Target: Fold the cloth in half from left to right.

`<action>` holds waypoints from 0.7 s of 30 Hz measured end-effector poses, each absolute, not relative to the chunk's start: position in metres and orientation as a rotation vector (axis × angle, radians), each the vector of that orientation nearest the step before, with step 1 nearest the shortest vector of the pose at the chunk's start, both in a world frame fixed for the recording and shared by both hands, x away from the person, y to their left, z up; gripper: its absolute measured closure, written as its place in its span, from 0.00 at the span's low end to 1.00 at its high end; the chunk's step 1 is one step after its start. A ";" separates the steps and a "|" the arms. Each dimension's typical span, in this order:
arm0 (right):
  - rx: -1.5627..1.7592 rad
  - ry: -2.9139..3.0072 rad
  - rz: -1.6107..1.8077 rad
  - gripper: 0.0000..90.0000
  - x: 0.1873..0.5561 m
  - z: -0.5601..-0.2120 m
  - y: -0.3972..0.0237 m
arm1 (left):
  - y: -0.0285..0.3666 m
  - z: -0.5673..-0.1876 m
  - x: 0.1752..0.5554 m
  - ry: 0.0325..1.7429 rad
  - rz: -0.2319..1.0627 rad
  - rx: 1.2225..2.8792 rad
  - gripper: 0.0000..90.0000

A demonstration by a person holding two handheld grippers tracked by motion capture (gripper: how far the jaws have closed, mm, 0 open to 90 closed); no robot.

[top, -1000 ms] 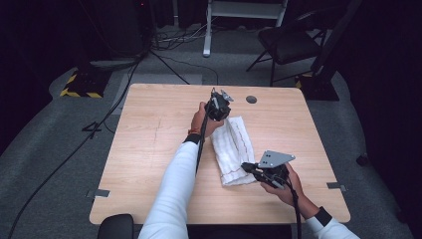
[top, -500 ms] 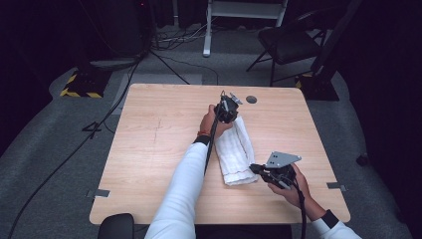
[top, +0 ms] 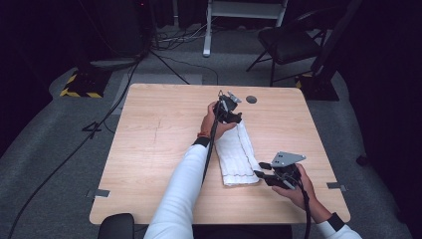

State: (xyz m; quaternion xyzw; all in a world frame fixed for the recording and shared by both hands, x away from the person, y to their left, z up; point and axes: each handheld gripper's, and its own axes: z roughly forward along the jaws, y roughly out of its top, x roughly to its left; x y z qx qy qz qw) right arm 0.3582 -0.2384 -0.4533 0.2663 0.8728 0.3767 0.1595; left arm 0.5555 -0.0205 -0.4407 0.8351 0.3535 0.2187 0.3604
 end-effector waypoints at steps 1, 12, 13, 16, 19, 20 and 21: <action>0.770 2.492 1.071 0.67 0.359 -0.454 -0.240 | -0.017 -0.440 0.552 0.897 0.553 2.159 0.35; 0.815 2.469 1.025 0.59 0.379 -0.458 -0.253 | 0.013 -0.454 0.478 0.670 0.427 2.309 0.27; 0.826 2.470 1.019 0.58 0.382 -0.459 -0.254 | 0.015 -0.456 0.470 0.649 0.424 2.321 0.27; 0.838 2.490 1.025 0.56 0.392 -0.465 -0.257 | 0.016 -0.464 0.448 0.615 0.407 2.351 0.27; 0.855 2.524 1.003 0.53 0.400 -0.473 -0.255 | 0.016 -0.472 0.432 0.574 0.371 2.384 0.31; 0.849 2.540 1.021 0.53 0.401 -0.475 -0.254 | 0.015 -0.475 0.427 0.561 0.361 2.401 0.31; 0.843 2.550 1.015 0.53 0.401 -0.477 -0.253 | 0.013 -0.477 0.423 0.551 0.358 2.408 0.31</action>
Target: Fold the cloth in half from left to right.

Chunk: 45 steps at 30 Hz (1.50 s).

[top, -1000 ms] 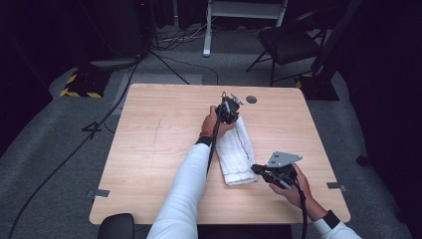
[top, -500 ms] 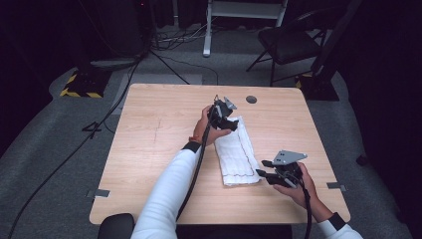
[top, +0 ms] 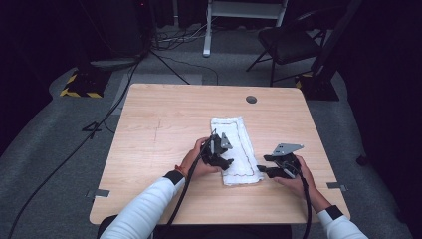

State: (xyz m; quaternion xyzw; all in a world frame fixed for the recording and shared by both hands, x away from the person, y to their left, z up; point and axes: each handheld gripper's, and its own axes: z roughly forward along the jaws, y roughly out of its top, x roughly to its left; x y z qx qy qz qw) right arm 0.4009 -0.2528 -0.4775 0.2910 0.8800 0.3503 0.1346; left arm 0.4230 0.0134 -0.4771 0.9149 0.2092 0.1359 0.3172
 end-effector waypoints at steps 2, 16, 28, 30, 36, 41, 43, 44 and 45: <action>0.822 2.559 0.989 0.53 0.401 -0.480 -0.249 | 0.013 -0.480 0.416 0.530 0.344 2.415 0.32; 0.778 2.606 1.015 0.54 0.396 -0.489 -0.239 | 0.027 -0.489 0.406 0.515 0.280 2.407 0.37; 0.670 2.680 1.005 0.54 0.373 -0.487 -0.216 | 0.051 -0.490 0.394 0.535 0.195 2.393 0.38; 0.647 2.686 0.990 0.50 0.371 -0.484 -0.213 | 0.052 -0.489 0.393 0.523 0.204 2.395 0.39; 0.672 2.624 1.036 0.49 0.378 -0.471 -0.222 | 0.054 -0.480 0.403 0.538 0.268 2.399 0.31; 0.729 2.514 1.077 0.49 0.400 -0.453 -0.229 | 0.061 -0.471 0.425 0.608 0.310 2.353 0.31; 0.756 2.483 1.087 0.49 0.411 -0.447 -0.229 | 0.065 -0.468 0.434 0.645 0.318 2.326 0.31; 0.767 2.466 1.091 0.49 0.416 -0.446 -0.229 | 0.066 -0.466 0.439 0.660 0.315 2.314 0.31; 0.778 2.453 1.096 0.49 0.421 -0.444 -0.229 | 0.068 -0.465 0.443 0.667 0.323 2.301 0.31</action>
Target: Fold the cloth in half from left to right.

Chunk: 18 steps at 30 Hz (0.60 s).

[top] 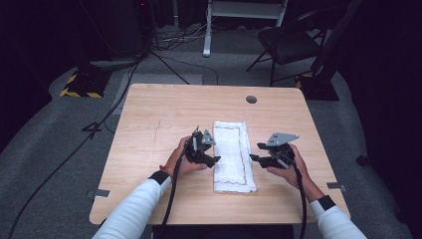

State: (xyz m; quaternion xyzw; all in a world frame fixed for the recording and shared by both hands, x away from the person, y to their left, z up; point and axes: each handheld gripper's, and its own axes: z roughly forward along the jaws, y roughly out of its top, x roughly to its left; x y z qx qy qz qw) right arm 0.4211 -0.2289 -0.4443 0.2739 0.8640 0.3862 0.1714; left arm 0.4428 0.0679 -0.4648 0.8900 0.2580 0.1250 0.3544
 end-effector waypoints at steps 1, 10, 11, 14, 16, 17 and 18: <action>0.791 2.449 1.087 0.48 0.426 -0.443 -0.228 | 0.069 -0.463 0.447 0.677 0.329 2.295 0.31; 0.903 2.393 1.030 0.50 0.482 -0.442 -0.217 | 0.064 -0.462 0.495 0.793 0.394 2.262 0.31; 0.912 2.391 1.011 0.50 0.487 -0.444 -0.215 | 0.063 -0.463 0.501 0.808 0.397 2.259 0.31; 0.946 2.382 0.987 0.51 0.502 -0.448 -0.211 | 0.059 -0.468 0.517 0.858 0.373 2.232 0.31; 0.970 2.376 0.984 0.51 0.511 -0.452 -0.208 | 0.056 -0.471 0.525 0.883 0.370 2.224 0.31; 0.984 2.370 0.981 0.51 0.515 -0.454 -0.207 | 0.055 -0.472 0.529 0.894 0.370 2.219 0.31; 0.998 2.365 0.980 0.51 0.518 -0.455 -0.205 | 0.055 -0.473 0.532 0.910 0.369 2.215 0.31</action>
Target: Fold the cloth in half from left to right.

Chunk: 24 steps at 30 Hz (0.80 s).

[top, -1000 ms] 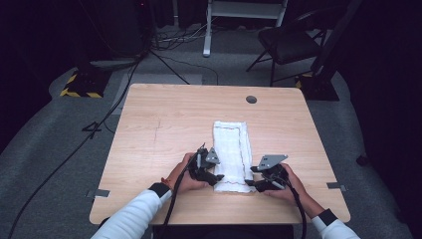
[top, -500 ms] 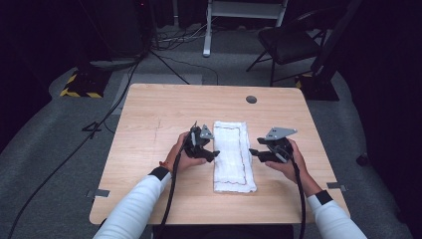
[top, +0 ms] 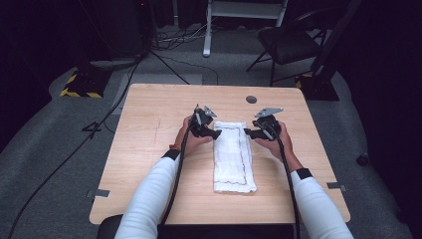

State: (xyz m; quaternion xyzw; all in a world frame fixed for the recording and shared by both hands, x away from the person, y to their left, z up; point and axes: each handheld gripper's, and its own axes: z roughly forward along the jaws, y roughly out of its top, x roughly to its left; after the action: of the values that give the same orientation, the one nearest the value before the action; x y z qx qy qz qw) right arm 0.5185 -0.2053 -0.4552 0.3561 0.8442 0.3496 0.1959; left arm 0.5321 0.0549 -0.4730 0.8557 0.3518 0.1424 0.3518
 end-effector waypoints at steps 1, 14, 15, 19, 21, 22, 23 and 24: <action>1.015 2.364 0.985 0.51 0.522 -0.457 -0.204 | 0.055 -0.474 0.535 0.929 0.374 2.212 0.31; 1.140 2.354 0.987 0.51 0.549 -0.474 -0.197 | 0.054 -0.490 0.553 1.037 0.336 2.187 0.32; 1.135 2.358 0.991 0.51 0.550 -0.475 -0.197 | 0.053 -0.491 0.554 1.034 0.337 2.198 0.31; 1.144 2.362 0.964 0.51 0.554 -0.478 -0.194 | 0.049 -0.491 0.556 1.034 0.333 2.199 0.31; 1.154 2.374 0.968 0.52 0.555 -0.480 -0.194 | 0.047 -0.493 0.557 1.025 0.327 2.216 0.30; 1.162 2.384 0.969 0.52 0.555 -0.481 -0.193 | 0.047 -0.494 0.557 1.028 0.327 2.215 0.30; 1.158 2.396 0.957 0.52 0.555 -0.482 -0.192 | 0.047 -0.495 0.557 1.032 0.316 2.209 0.30; 1.158 2.401 0.950 0.51 0.555 -0.483 -0.192 | 0.048 -0.495 0.557 1.031 0.315 2.202 0.30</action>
State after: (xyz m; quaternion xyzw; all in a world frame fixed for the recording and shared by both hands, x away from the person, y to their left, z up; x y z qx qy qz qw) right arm 0.5551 -0.1915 -0.4829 0.4042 0.8381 0.3316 0.1554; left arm 0.5574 0.0481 -0.4953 0.8453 0.3956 0.1209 0.3382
